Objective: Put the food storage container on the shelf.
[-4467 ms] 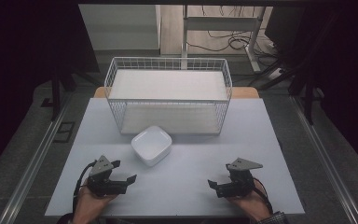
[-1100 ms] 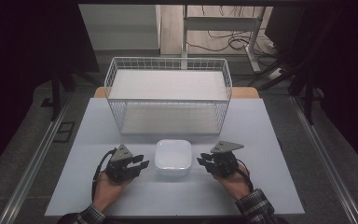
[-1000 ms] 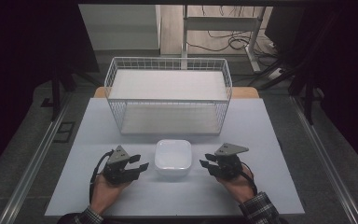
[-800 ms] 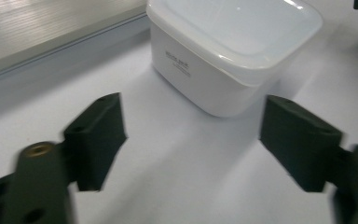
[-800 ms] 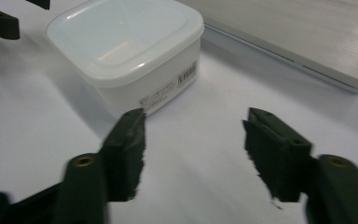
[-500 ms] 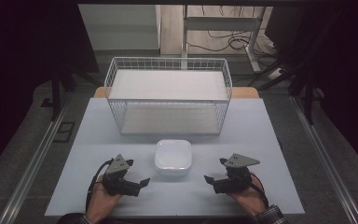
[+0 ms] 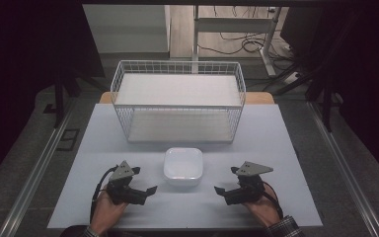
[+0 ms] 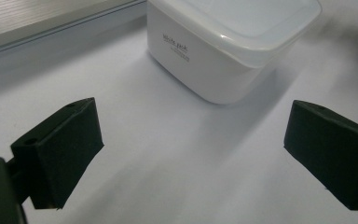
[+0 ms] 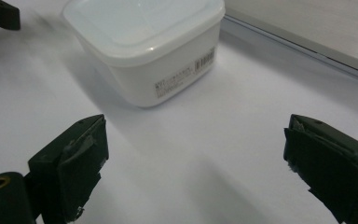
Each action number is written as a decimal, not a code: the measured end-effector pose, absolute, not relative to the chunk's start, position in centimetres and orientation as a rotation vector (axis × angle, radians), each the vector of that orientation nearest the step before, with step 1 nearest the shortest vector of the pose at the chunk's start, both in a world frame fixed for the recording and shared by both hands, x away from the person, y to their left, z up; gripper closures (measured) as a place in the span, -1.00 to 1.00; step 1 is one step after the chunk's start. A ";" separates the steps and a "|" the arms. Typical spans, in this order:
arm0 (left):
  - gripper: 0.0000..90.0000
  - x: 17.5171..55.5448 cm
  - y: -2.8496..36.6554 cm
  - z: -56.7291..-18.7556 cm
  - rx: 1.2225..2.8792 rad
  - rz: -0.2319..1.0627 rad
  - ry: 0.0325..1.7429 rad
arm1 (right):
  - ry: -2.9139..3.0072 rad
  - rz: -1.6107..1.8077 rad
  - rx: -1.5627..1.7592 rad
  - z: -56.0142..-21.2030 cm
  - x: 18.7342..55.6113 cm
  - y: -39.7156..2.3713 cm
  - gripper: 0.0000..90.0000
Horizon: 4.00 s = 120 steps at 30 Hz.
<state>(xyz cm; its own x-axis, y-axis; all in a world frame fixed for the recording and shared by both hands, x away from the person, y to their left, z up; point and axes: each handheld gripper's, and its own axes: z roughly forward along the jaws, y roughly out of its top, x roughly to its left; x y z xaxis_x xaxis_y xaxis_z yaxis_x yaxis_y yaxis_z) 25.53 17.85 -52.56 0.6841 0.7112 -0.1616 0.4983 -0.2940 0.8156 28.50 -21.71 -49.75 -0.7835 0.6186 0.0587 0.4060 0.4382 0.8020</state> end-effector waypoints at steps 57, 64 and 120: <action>0.38 29.4 14.8 -50.0 1.959 0.023 0.949 | 2.532 1.430 1.372 -48.1 32.4 -16.9 0.54; 0.73 29.3 14.0 -50.3 1.910 0.083 1.005 | 2.420 1.429 1.316 -47.6 32.1 -17.5 0.73; 0.75 37.7 15.4 -50.0 1.842 0.171 1.137 | 2.380 1.369 1.176 -47.7 41.2 -14.5 0.71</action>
